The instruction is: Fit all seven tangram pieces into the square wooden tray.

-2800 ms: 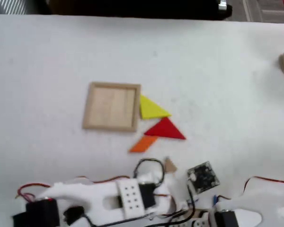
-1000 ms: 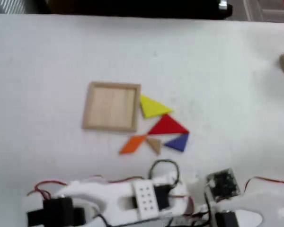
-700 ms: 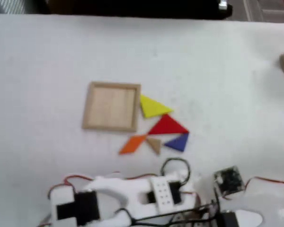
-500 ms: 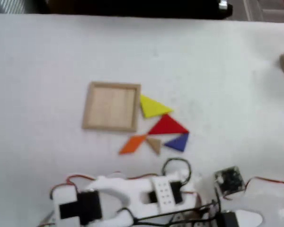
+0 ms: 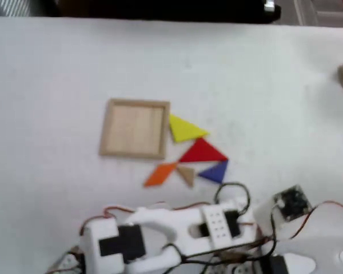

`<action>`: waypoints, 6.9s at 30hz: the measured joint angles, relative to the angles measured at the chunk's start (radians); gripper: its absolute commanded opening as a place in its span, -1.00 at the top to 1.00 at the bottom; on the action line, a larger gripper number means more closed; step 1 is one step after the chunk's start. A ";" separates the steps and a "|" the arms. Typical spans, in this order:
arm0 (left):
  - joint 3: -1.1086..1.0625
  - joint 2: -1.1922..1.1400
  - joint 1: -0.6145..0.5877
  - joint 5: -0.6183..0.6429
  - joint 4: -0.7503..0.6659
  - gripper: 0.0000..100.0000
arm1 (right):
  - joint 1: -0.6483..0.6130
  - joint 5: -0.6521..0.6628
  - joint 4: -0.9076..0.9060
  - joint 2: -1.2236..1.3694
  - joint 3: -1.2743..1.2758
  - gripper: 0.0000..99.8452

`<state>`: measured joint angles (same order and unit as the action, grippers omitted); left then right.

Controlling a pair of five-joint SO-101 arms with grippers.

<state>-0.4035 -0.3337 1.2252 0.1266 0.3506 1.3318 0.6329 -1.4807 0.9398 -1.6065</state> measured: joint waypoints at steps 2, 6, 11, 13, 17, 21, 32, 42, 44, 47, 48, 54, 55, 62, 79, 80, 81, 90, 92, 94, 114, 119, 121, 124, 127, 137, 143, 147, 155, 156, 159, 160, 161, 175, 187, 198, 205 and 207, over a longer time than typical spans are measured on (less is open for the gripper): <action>0.006 0.000 -0.003 0.000 0.012 0.92 | 0.000 0.000 -0.008 -0.009 0.000 0.96; 0.009 0.000 -0.063 0.000 0.018 0.96 | 0.000 0.000 -0.074 -0.011 0.000 0.97; 0.032 0.000 -0.209 0.002 0.044 0.95 | 0.000 0.000 -0.190 -0.017 0.000 0.97; 0.055 0.000 -0.253 0.003 0.072 0.95 | 0.000 0.002 -0.224 -0.029 0.000 0.97; 0.092 0.000 -0.336 0.002 0.129 0.95 | 0.000 -0.006 -0.238 -0.037 0.006 0.97; 0.135 0.000 -0.416 0.005 0.213 0.95 | 0.000 -0.026 -0.239 -0.064 0.112 0.97; 0.233 0.000 -0.623 0.005 0.324 0.95 | -0.094 0.163 -0.238 -0.537 0.967 0.97; 0.227 0.044 -0.697 0.005 0.324 0.95 | -0.334 0.658 -0.152 -0.980 1.950 0.97; 0.215 0.068 -0.724 0.005 0.324 0.95 | -0.356 0.773 -0.115 -1.048 2.090 0.97; 0.215 0.075 -0.761 0.005 0.324 0.95 | -0.382 0.944 -0.038 -1.138 2.286 0.97; 0.215 0.075 -0.772 0.005 0.324 0.95 | -0.384 0.985 -0.003 -1.165 2.348 0.97; 0.215 0.075 -0.784 0.005 0.324 0.95 | -0.379 1.048 0.163 -1.307 2.610 0.97; 0.215 0.075 -0.784 0.005 0.324 0.95 | -0.367 1.056 0.169 -1.330 2.625 0.97; 0.215 0.075 -0.807 -0.038 0.296 0.95 | -0.187 1.309 0.173 -1.459 2.704 0.97; 0.215 0.075 -0.829 -0.077 0.269 0.95 | -0.256 1.243 0.241 -1.528 2.874 0.97; 0.215 0.075 -0.829 -0.077 0.269 0.95 | -0.296 1.192 0.241 -1.528 2.875 0.97; 0.215 0.075 -0.830 -0.077 0.269 0.95 | -0.336 1.138 0.241 -1.528 2.878 0.97; 0.215 0.075 -0.901 -0.077 0.255 0.95 | -0.689 0.694 0.236 -1.527 2.837 0.97; 0.215 0.075 -0.905 -0.077 0.250 0.95 | -0.755 0.612 0.247 -1.527 2.806 0.97; 0.215 0.075 -0.907 -0.077 0.250 0.95 | -0.810 0.540 0.285 -1.527 2.793 0.97; 0.215 0.075 -0.911 -0.077 0.250 0.95 | -0.996 0.258 0.238 -1.525 2.723 0.97; 0.215 0.075 -0.928 -0.077 0.250 0.95 | -0.913 0.397 0.123 -1.648 2.723 0.97; 0.215 0.075 -0.931 -0.077 0.233 0.95 | -0.876 0.436 0.064 -1.754 2.728 0.97; 0.215 0.075 -0.931 -0.077 0.222 0.95 | -0.847 0.448 0.064 -1.915 2.785 0.97; 0.215 0.075 -0.931 -0.077 0.222 0.95 | -0.850 0.448 0.094 -1.993 2.839 0.97; 0.215 0.075 -1.007 -0.077 0.222 0.95 | -0.953 0.496 0.087 -1.577 2.736 0.97; 0.215 0.075 -1.023 -0.077 0.222 0.95 | -1.040 0.496 0.149 -1.165 2.641 0.97; 0.215 0.075 -1.022 -0.077 0.204 0.95 | -1.122 0.367 0.206 -1.111 2.608 0.97; 0.215 0.075 -1.022 -0.077 0.176 0.95 | -1.189 0.066 0.318 -1.089 2.524 0.97; 0.215 0.075 -1.022 -0.077 0.176 0.95 | -1.189 0.048 0.325 -1.089 2.521 0.97; 0.215 0.075 -1.022 -0.077 0.176 0.95 | -1.183 0.028 0.341 -1.089 2.509 0.97; 0.215 0.075 -1.022 -0.077 0.176 0.95 | -1.175 0.025 0.342 -1.089 2.501 0.97; 0.215 0.075 -1.022 -0.077 0.176 0.95 | -1.160 0.023 0.344 -1.089 2.483 0.97; 0.215 0.075 -1.022 -0.077 0.176 0.95 | -0.937 0.015 0.356 -1.091 2.271 0.97; 0.215 0.075 -1.022 -0.077 0.173 0.95 | -1.013 -0.183 0.247 -1.091 2.280 0.96; 0.207 0.198 -1.085 -0.077 0.269 0.95 | -1.074 -0.293 0.632 -1.326 2.610 0.96; -0.017 0.391 -1.195 -0.077 0.276 0.95 | -1.074 -0.293 0.675 -1.452 2.697 0.96; -0.094 0.442 -1.246 -0.075 0.276 0.95 | -1.074 -0.296 0.675 -1.456 2.697 0.94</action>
<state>-0.4971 0.1082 -0.0207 0.0514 0.6268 0.2578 0.3368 -0.8055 -0.5163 1.0909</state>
